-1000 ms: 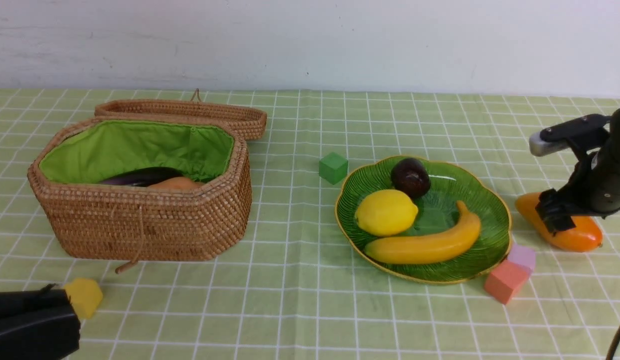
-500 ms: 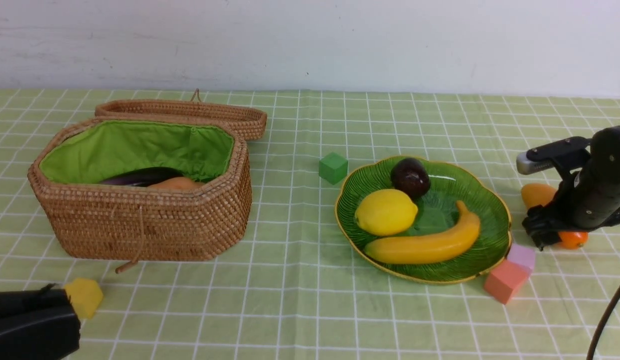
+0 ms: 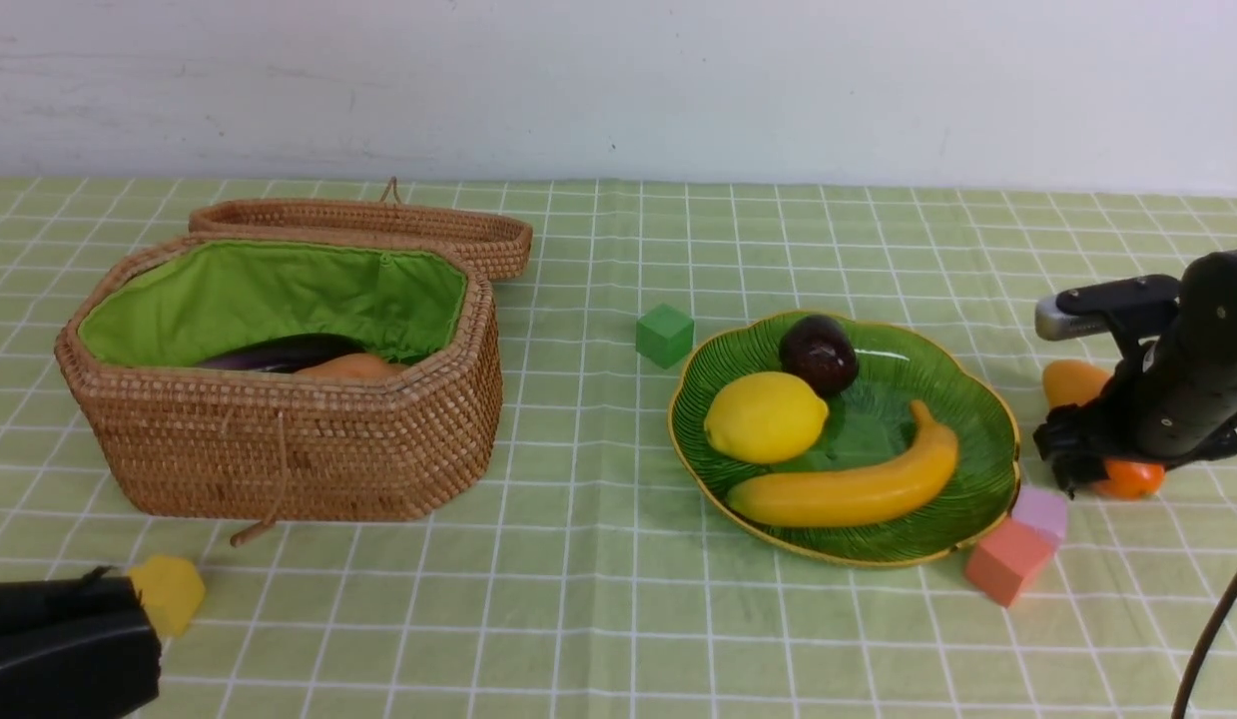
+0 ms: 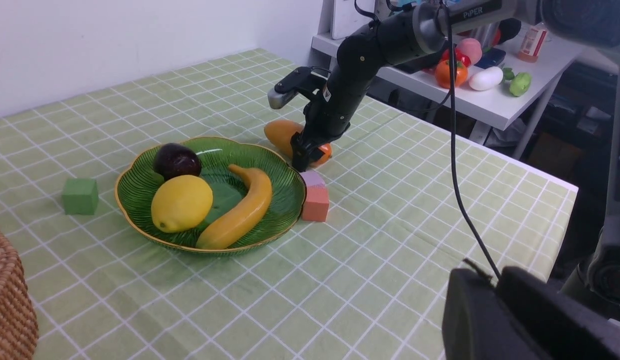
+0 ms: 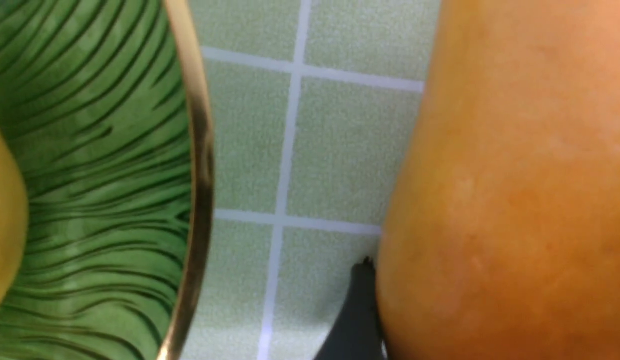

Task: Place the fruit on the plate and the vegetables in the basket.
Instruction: Use the right arm to grab a mango and put it into the right plate

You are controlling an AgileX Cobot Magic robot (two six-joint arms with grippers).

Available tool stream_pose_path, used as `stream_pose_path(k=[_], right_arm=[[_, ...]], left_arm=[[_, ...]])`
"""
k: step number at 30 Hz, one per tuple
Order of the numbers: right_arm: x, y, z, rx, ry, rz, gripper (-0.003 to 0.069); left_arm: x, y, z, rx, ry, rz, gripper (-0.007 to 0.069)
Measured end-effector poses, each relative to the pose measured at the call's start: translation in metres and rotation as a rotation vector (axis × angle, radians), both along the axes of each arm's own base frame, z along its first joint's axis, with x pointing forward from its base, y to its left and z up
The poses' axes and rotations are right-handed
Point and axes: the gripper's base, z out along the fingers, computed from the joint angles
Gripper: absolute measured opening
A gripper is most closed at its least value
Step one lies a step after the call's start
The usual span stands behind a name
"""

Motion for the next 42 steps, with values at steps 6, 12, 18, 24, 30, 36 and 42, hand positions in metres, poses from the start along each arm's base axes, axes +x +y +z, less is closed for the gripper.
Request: stream_pose_path(k=[6,12,18,24,30,36,42], right_arm=[[-0.002,0.0,0.0,0.011,0.025,-0.021,0.0601],[-0.008,0.001,0.003,0.03,0.081,-0.041,0.0598],[-0.014,0.001,0.025,0.033,0.037,-0.049,0.0596],[-0.015,0.002,0.031,0.044,0.024,-0.066,0.0581],[-0.015,0.003,0.031,0.055,0.025,-0.072,0.0564],[-0.021,0.005,0.028,0.099,0.099,-0.139,0.0608],[-0.025,0.005,0.028,0.106,0.139,-0.151,0.0617]], left_arm=[[0.0,0.0,0.0,0.0,0.0,0.0,0.006],[0.0,0.0,-0.001,0.005,0.004,-0.001,0.0061],[0.0,0.0,-0.001,0.009,0.006,-0.001,0.0062],[0.0,0.0,-0.001,0.007,0.004,0.0,0.0066],[0.0,0.0,-0.001,0.007,0.004,0.0,0.0069],[0.0,0.0,-0.001,0.007,0.004,0.0,0.007],[0.0,0.0,0.0,0.004,0.002,0.0,0.007]])
